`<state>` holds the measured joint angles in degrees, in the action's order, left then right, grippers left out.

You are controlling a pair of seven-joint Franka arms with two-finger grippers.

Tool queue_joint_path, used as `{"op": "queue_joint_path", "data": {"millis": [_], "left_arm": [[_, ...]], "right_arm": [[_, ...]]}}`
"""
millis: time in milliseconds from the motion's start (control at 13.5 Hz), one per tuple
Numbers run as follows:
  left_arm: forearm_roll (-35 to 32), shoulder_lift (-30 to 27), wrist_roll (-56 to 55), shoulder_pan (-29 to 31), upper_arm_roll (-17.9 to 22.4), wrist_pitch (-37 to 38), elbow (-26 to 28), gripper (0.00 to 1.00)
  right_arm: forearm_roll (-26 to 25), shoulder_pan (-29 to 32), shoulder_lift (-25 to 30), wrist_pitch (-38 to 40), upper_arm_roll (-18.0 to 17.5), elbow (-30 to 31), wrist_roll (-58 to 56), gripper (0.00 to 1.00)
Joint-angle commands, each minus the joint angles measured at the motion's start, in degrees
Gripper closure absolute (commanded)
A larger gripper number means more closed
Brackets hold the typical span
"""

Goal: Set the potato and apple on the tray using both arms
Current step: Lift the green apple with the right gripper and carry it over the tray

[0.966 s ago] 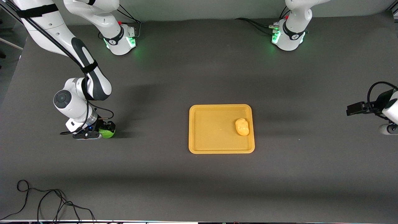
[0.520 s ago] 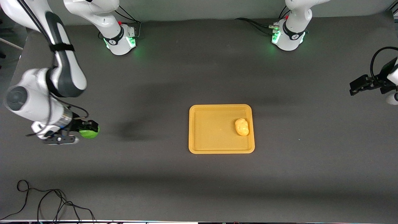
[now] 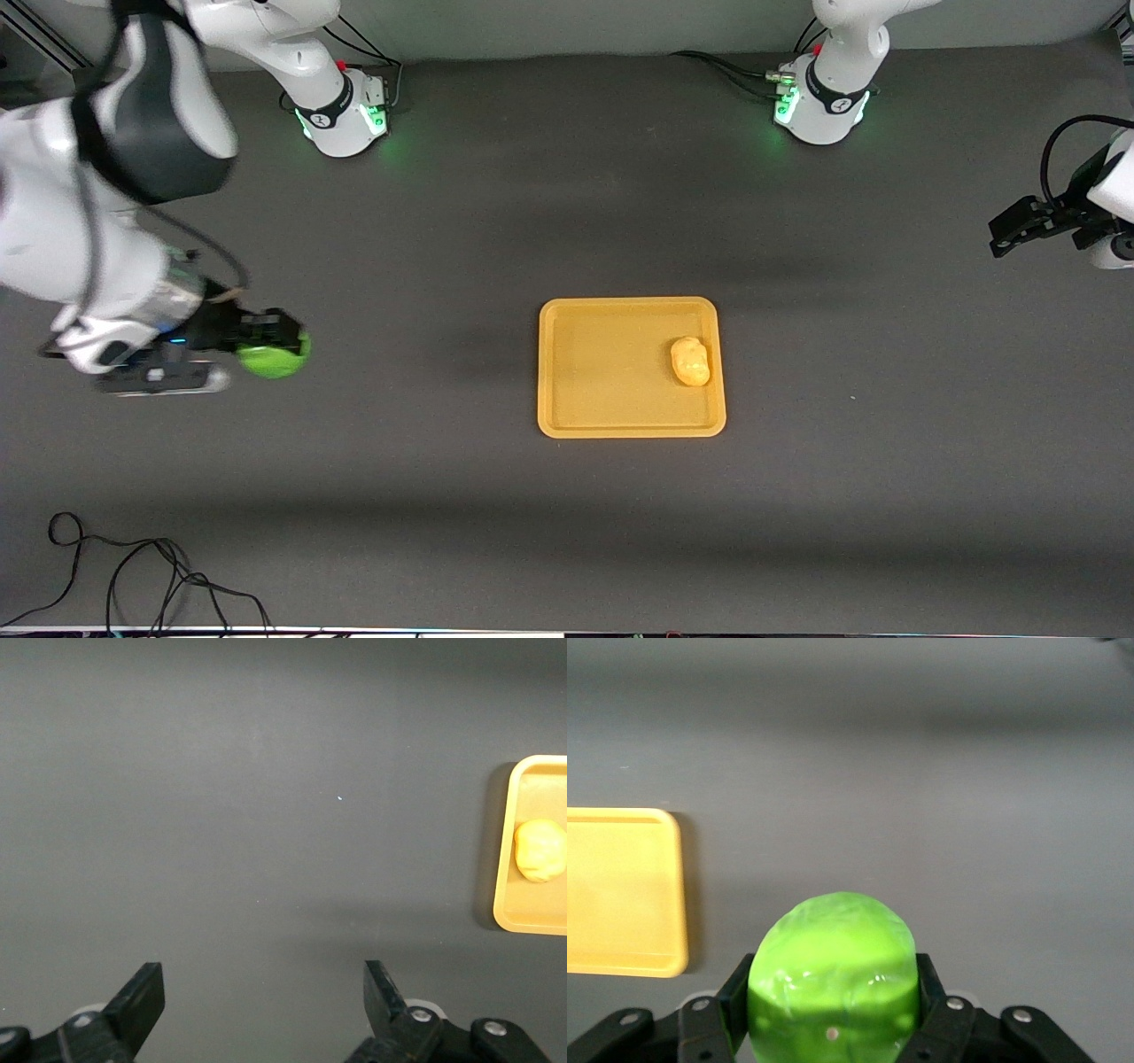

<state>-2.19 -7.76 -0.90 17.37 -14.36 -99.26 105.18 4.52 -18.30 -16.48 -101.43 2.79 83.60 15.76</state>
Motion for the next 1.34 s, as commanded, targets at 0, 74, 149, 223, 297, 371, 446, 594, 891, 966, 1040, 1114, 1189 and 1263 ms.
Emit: {"op": "queue_joint_path", "data": {"millis": [0, 74, 149, 223, 297, 371, 446, 594, 891, 966, 1040, 1114, 1189, 1263], "left_arm": [[2.70, -1.47, 0.81, 0.47, 0.21, -1.11, 1.43, 0.00], [4.28, -1.30, 0.72, 0.48, 0.21, -1.46, 1.34, 0.00], [4.38, -1.12, 0.72, 0.39, 0.21, -1.73, 1.08, 0.00], [4.38, -1.03, 0.72, 0.30, 0.12, -1.82, 0.56, 0.00], [4.38, -1.03, 0.72, 0.30, 0.12, -1.90, 0.47, 0.00], [4.38, -1.03, 0.72, 0.30, 0.12, -1.90, 0.38, 0.00], [4.38, -1.03, 0.72, 0.30, 0.12, -1.56, 0.20, 0.00], [4.38, -0.86, 0.72, 0.30, 0.12, -1.38, 0.03, 0.00], [4.21, -0.77, 0.81, 0.30, 0.12, -1.11, 0.03, 0.00], [4.21, -0.42, 0.81, 0.30, 0.21, -1.11, 0.03, 0.00], [4.21, -0.33, 0.81, 0.30, 0.21, -1.20, -0.06, 0.00], [4.12, -0.33, 0.81, 0.30, 0.12, -1.11, -0.06, 0.00], [4.12, -0.33, 0.81, 0.30, 0.12, -1.20, -0.06, 0.00], [4.12, -0.33, 0.81, 0.30, 0.12, -1.20, -0.06, 0.00]], "right_arm": [[-0.12, -8.38, -9.42, 1.32, 0.64, -10.62, 12.31, 0.55], [-0.12, -11.64, -12.67, 1.32, 0.64, -14.04, 17.93, 0.56], [-0.12, -15.33, -16.09, 1.32, 0.64, -17.64, 23.47, 0.56], [-0.82, -19.19, -19.78, 1.23, 0.90, -21.51, 27.53, 0.56], [-2.48, -21.76, -23.38, 1.23, 0.90, -26.07, 30.53, 0.57], [-3.89, -24.31, -26.47, 0.97, 0.90, -29.51, 33.26, 0.58], [-4.07, -25.98, -28.59, 0.36, 0.73, -31.55, 34.76, 0.59], [-4.08, -29.68, -31.06, -3.06, 0.72, -32.45, 36.52, 0.61], [-6.54, -31.71, -39.13, -11.49, 0.81, -32.36, 37.15, 0.61], [-6.62, -31.71, -40.89, -13.69, 0.81, -32.36, 37.06, 0.61], [-6.63, -31.71, -42.48, -15.63, 0.81, -32.36, 36.97, 0.61], [-6.71, -31.71, -43.97, -17.47, 0.90, -32.18, 36.71, 0.61], [-6.71, -31.71, -45.21, -18.80, 0.90, -32.18, 36.80, 0.61], [-7.15, -31.71, -46.17, -19.42, 0.99, -32.18, 36.71, 0.61]]}}
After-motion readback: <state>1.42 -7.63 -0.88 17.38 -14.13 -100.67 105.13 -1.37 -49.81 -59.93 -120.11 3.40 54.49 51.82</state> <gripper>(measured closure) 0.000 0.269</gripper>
